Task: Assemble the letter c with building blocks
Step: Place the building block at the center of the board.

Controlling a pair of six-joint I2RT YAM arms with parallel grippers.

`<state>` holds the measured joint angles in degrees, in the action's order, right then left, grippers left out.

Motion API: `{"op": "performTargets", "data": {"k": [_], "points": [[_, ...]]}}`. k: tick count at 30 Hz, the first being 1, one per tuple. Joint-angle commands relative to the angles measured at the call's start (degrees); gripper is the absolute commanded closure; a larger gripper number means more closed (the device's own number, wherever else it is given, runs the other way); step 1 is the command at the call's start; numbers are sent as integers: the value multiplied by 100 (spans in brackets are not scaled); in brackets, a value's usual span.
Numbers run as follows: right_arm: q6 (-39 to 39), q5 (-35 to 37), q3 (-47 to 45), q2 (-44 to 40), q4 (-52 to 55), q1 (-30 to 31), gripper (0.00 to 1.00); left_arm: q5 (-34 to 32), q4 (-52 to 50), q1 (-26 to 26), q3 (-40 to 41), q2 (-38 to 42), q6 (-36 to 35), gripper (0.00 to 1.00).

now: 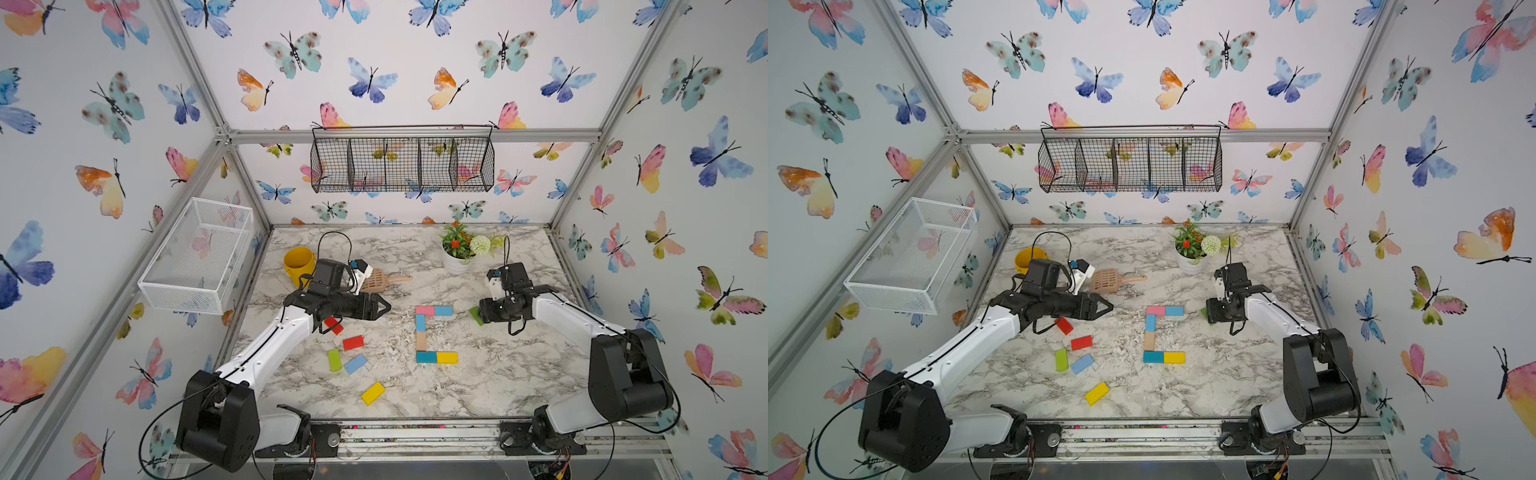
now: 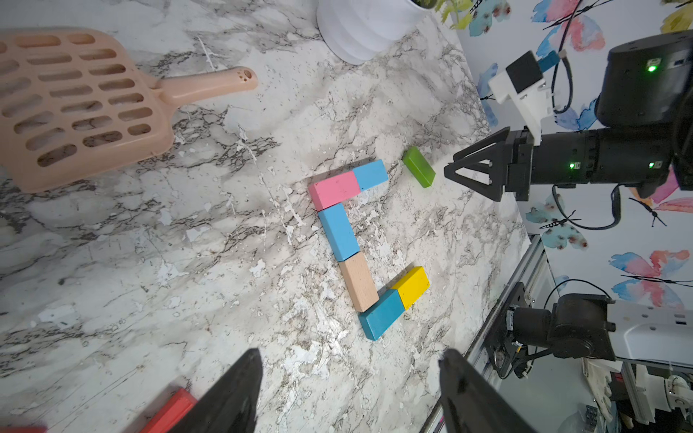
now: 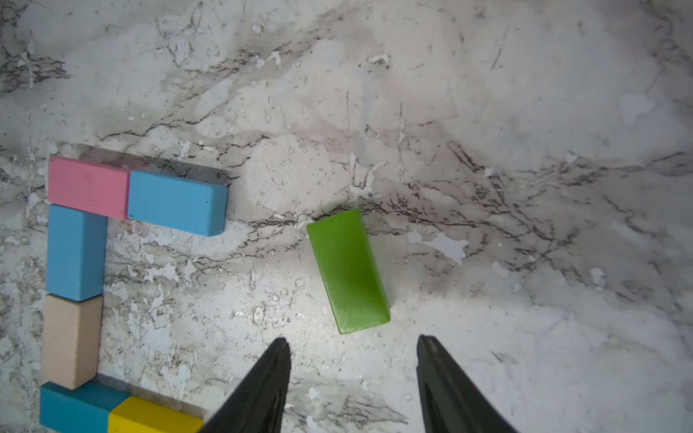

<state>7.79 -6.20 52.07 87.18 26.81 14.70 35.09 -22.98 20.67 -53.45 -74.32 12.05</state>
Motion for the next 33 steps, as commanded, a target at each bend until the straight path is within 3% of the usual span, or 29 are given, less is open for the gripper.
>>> {"op": "performTargets", "data": {"k": [1, 20, 26, 33], "points": [[189, 165, -73, 222, -118, 80, 42, 103, 58, -45, 55, -82, 34, 24], [208, 250, 108, 874, -227, 332, 38, 187, 79, -124, 72, -82, 69, 25], [236, 219, 126, 1015, -312, 359, 51, 200, 81, -133, 72, -100, 73, 25], [406, 355, 105, 1041, -316, 371, 60, 218, 90, -160, 78, -109, 78, 25]]}}
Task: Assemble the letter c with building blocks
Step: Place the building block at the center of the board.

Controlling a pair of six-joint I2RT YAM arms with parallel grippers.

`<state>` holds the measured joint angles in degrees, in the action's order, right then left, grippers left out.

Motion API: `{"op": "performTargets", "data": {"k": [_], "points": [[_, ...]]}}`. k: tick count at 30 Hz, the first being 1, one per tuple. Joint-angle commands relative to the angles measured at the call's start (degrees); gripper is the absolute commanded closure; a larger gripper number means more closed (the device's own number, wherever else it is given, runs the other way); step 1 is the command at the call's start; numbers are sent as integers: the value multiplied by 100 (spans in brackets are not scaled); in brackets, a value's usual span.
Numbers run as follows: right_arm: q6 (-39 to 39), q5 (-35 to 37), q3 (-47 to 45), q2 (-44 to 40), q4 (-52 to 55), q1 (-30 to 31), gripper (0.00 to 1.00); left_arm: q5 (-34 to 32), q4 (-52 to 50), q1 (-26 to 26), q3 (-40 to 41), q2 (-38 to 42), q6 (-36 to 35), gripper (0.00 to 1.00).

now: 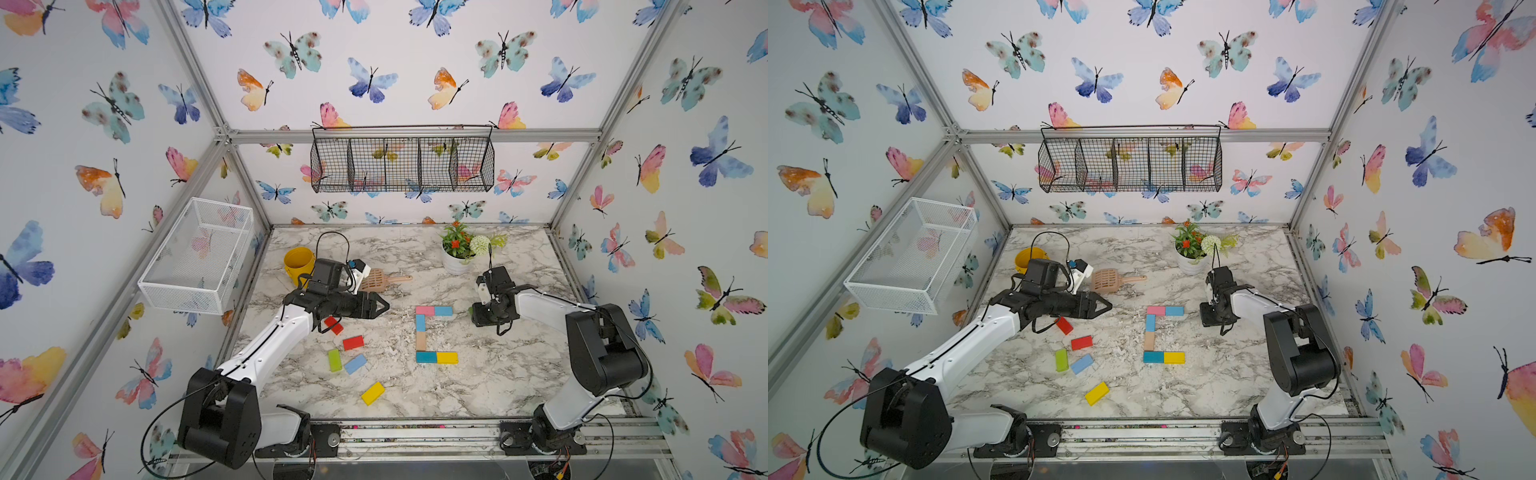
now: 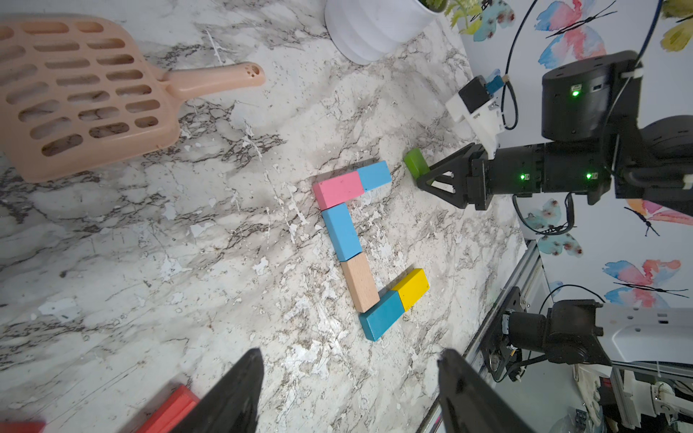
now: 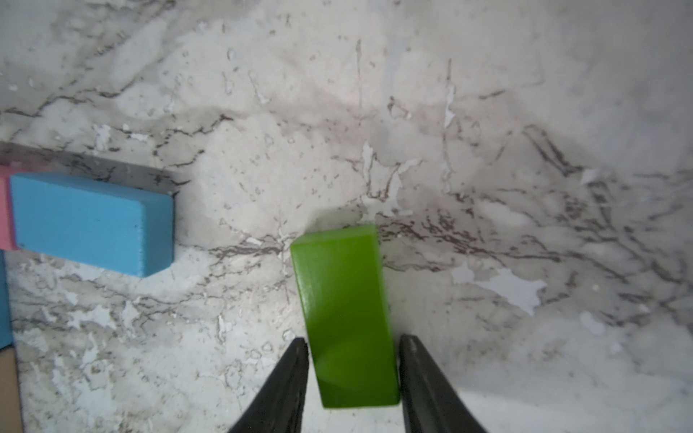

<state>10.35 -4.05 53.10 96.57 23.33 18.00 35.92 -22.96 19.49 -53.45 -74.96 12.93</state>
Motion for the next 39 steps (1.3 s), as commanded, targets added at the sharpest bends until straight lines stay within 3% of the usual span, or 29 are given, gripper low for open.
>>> {"op": "performTargets", "data": {"k": [1, 10, 24, 31, 35, 39], "points": [[205, 199, -8, 70, 46, 37, 61, 140, 84, -42, 74, -37, -10, 26], [503, 375, -141, -103, 65, 37, 65, 158, 82, -68, 86, -36, -3, 26], [319, 373, -129, -130, 229, 37, 65, 182, 97, -81, 98, -36, 4, 26], [344, 217, -22, -398, 268, 37, 36, 104, 93, -85, 120, -36, -1, 26], [401, 37, -17, -831, 327, 37, 34, -18, 108, -88, 120, -63, 4, 26], [525, -690, -317, -1465, -35, 72, 36, -417, -54, -83, 95, -24, 12, 26]]}}
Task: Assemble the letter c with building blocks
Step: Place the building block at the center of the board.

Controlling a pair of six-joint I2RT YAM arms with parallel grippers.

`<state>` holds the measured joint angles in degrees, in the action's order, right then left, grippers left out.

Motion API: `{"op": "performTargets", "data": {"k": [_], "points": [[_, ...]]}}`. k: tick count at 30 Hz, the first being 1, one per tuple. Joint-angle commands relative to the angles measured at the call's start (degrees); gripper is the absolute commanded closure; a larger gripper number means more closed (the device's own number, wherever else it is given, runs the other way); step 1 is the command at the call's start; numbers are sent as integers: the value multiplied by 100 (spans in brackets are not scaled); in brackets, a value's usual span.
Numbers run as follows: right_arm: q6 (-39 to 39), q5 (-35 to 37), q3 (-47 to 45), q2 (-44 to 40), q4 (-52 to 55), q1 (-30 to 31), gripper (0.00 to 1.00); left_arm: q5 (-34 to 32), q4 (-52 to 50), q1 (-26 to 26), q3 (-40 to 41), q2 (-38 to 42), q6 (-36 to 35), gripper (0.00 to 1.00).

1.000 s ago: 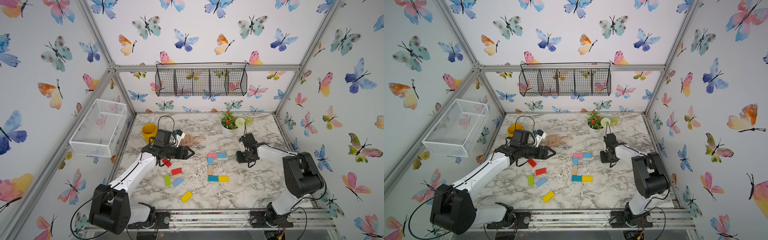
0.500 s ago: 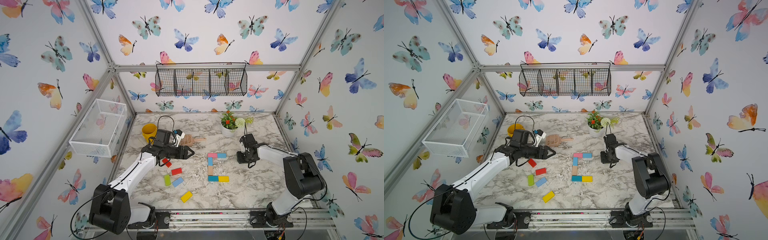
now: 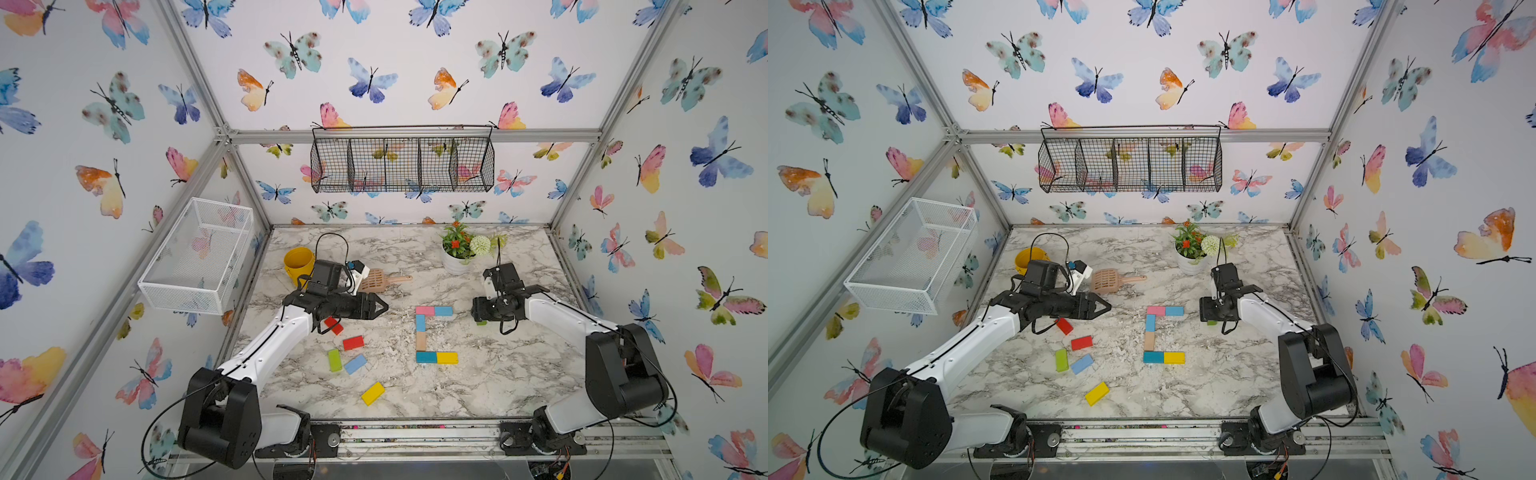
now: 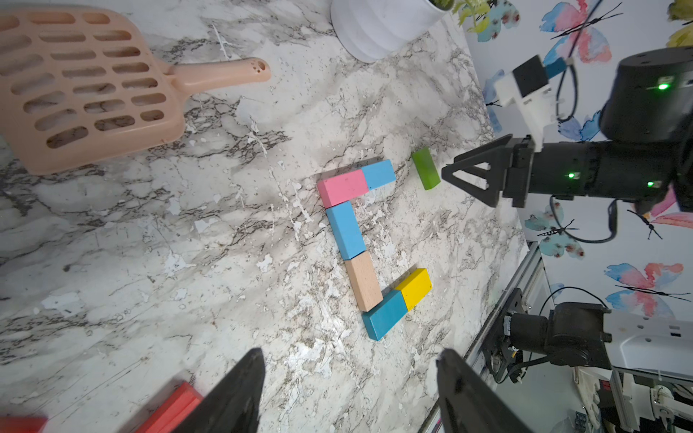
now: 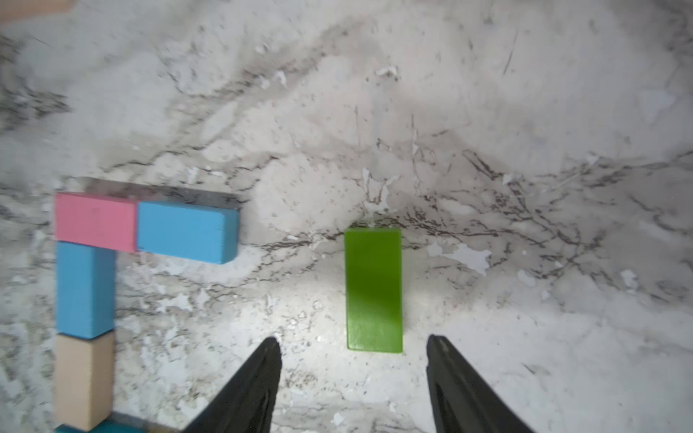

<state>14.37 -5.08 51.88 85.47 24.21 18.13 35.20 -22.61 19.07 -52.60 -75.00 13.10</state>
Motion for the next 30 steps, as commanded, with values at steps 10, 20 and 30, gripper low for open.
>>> {"op": "performTargets", "data": {"k": [10, 20, 30], "points": [[-18, -894, -395, -993, 231, 288, 40, -2397, -1133, 6, 188, 517, 727, 27], [-259, -1288, -606, -1074, 180, 288, 40, -3473, -1650, 548, 405, 574, 1007, 26], [-370, -1536, -797, -1170, 60, 288, 40, -3453, -1486, 748, 578, 39, 1304, 25]]}}
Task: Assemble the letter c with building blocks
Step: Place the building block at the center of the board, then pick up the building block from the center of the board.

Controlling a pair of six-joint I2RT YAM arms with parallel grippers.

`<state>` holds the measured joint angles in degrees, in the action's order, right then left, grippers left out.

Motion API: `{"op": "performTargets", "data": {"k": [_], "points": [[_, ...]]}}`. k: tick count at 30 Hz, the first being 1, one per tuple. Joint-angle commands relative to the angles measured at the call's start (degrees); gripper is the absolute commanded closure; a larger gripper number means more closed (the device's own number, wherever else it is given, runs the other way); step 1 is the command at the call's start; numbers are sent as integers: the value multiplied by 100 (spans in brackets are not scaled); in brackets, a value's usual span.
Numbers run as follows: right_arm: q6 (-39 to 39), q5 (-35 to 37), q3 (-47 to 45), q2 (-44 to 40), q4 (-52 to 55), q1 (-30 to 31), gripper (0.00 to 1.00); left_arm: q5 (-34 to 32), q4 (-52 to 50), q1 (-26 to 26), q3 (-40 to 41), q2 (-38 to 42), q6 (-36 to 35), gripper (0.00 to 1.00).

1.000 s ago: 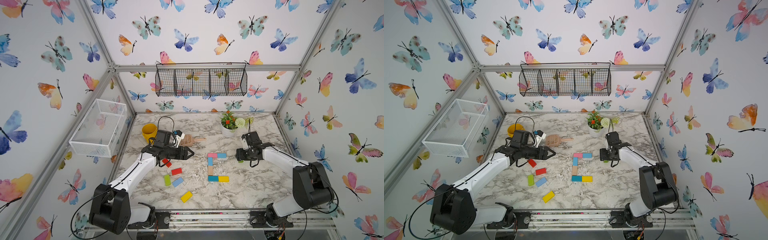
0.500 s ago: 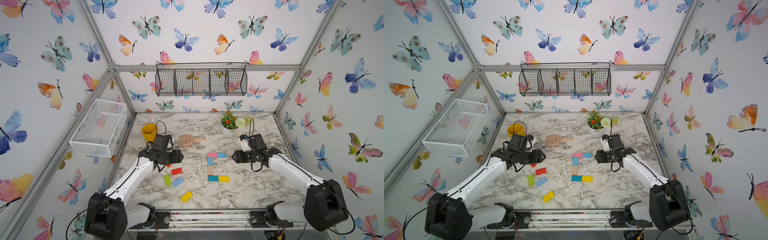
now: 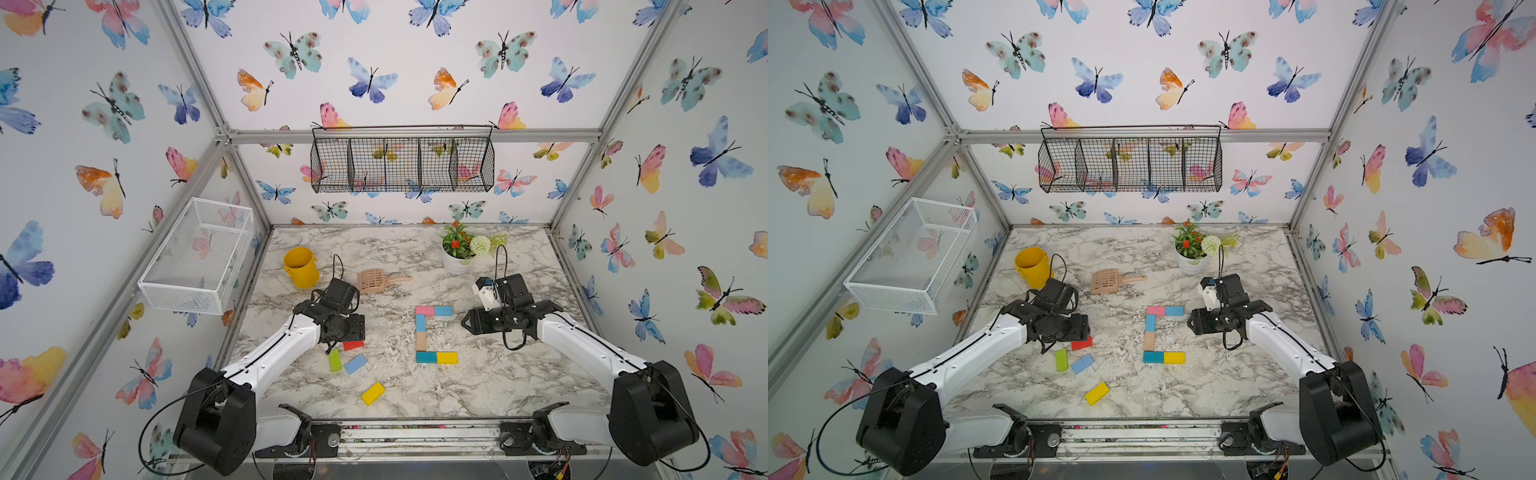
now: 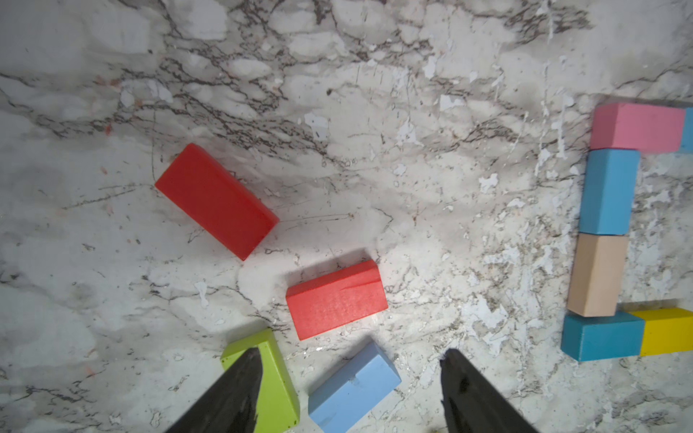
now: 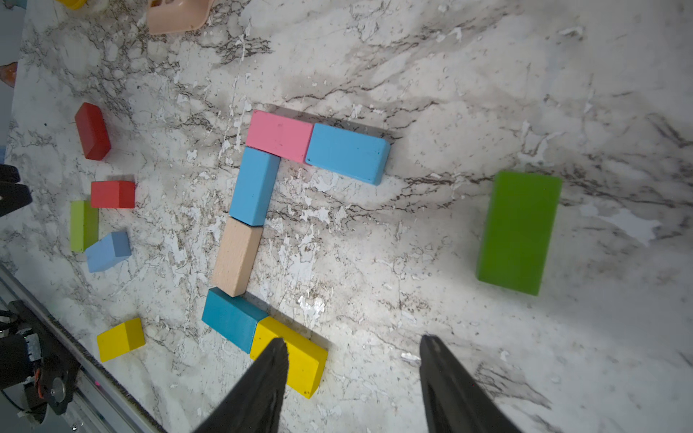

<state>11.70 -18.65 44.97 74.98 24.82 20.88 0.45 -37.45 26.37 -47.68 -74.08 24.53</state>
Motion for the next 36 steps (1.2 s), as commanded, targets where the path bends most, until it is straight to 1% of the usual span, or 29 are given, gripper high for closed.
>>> {"op": "performTargets", "data": {"k": [1, 4, 6, 10, 13, 19, 26, 29, 32, 36], "points": [[-107, -191, -139, -132, -20, 13, 40, 82, 37, 17, 107, -69, 172, 26], [-83, -226, -236, -176, -99, 12, 40, 100, 120, 26, 145, -136, 205, 27], [-59, -265, -282, -187, -135, 12, 40, 27, 124, 24, 137, -213, 201, 23], [-28, -288, -330, -227, -171, 12, 39, 1, 235, 19, 184, -373, 214, 13], [-28, -270, -315, -243, -155, 13, 39, 76, 346, 18, 254, -517, 220, 11], [-31, -244, -287, -262, -118, 12, 38, 270, 680, 19, 386, -772, 213, 13], [-10, -244, -340, -292, -126, 12, 39, 312, 976, 20, 418, -1032, 149, 15], [-3, -235, -322, -267, -120, 12, 39, 559, 1027, 27, 417, -1057, 133, 18], [-19, -226, -305, -239, -124, 12, 39, 853, 1075, 78, 409, -981, 119, 18], [-9, -244, -322, -203, -153, 12, 39, 1237, 1233, 162, 385, -901, 299, 20]]}}
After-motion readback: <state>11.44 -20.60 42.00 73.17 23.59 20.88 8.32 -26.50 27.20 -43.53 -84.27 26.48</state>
